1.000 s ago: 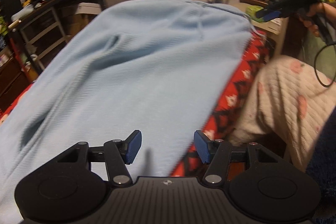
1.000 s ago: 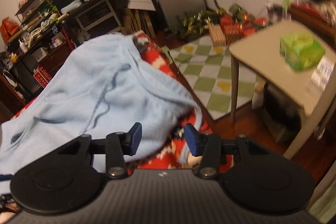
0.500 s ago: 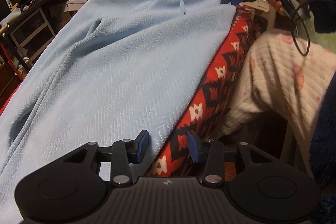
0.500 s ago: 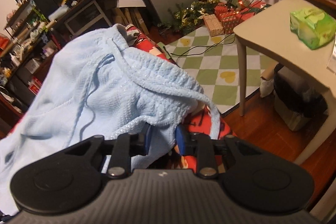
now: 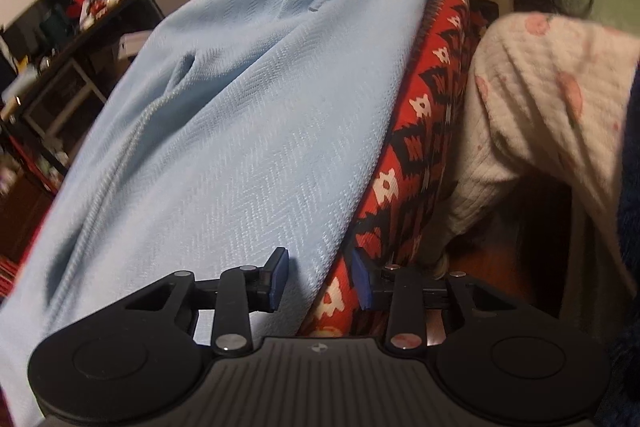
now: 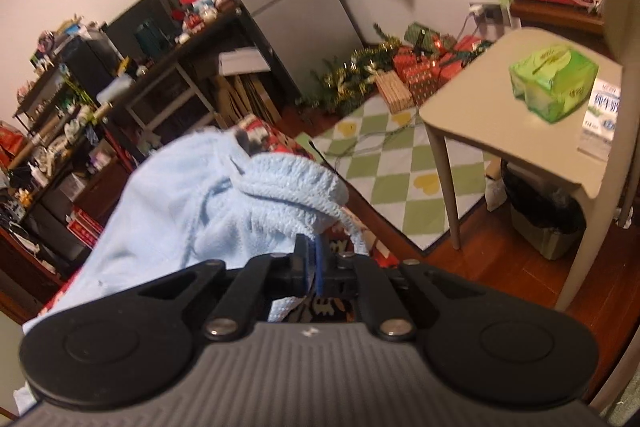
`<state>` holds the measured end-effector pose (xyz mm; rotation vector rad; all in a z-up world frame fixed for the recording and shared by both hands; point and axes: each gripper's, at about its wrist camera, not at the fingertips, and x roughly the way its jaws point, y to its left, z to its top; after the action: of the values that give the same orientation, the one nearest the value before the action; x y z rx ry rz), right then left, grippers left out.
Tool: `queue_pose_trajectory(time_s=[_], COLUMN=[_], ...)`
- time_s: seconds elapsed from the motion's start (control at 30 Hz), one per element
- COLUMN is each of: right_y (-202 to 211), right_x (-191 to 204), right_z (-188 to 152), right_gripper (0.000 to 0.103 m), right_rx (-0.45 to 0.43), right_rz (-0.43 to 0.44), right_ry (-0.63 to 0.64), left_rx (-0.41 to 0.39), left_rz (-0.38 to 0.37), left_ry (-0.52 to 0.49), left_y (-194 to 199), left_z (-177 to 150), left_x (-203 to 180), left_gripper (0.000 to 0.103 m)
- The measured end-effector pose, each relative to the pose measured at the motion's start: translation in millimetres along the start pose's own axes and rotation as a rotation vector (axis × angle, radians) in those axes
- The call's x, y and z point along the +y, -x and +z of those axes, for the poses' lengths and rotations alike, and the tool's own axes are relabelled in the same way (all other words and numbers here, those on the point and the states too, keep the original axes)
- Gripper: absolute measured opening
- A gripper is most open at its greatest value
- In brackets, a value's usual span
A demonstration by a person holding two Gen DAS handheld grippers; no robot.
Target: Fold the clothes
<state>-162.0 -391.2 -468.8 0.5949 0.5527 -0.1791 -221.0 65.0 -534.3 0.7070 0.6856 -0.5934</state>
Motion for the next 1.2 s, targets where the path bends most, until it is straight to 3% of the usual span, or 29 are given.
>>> queue_pose_trajectory(time_s=[0.1,0.27,0.47,0.57,0.83,0.97,1.2], right_y=[24.7,5.4,-33.7,-48.8,-75.7,-84.2,-107.2], right_x=[-13.7,-30.0,-19.7,-22.6,-40.3,-42.5,-16.5], right_z=[11.5,11.5,-34.1,-45.9,-63.7,-74.7,-103.2], right_gripper=[0.000,0.001,0.018,0.032,0.037,0.038,0.041], right_rx=[-0.097,0.076,0.231,0.242,0.238,0.237,0.315], right_rz=[-0.040,0.075,0.126,0.114,0.114,0.174,0.272], right_ry=[-0.018,-0.100,-0.099,-0.154,-0.280,-0.356,-0.423], left_rx=[-0.008,-0.015,-0.003,0.006,-0.006,-0.014,-0.039], left_rz=[0.028,0.063,0.109,0.120,0.187,0.231,0.197], left_ry=[-0.043,-0.079,-0.086,-0.128,-0.229,-0.311,-0.319], left_y=[2.5,5.7,8.6,6.5,5.9,2.7,4.4], left_z=[-4.9,-7.3,-9.5,-13.7,-19.0,-20.6,-16.9], left_x=[-6.8,-7.7,2.3,-1.6,-12.0,-21.1,-29.9], left_gripper=[0.031,0.021,0.022,0.023,0.026,0.025,0.028])
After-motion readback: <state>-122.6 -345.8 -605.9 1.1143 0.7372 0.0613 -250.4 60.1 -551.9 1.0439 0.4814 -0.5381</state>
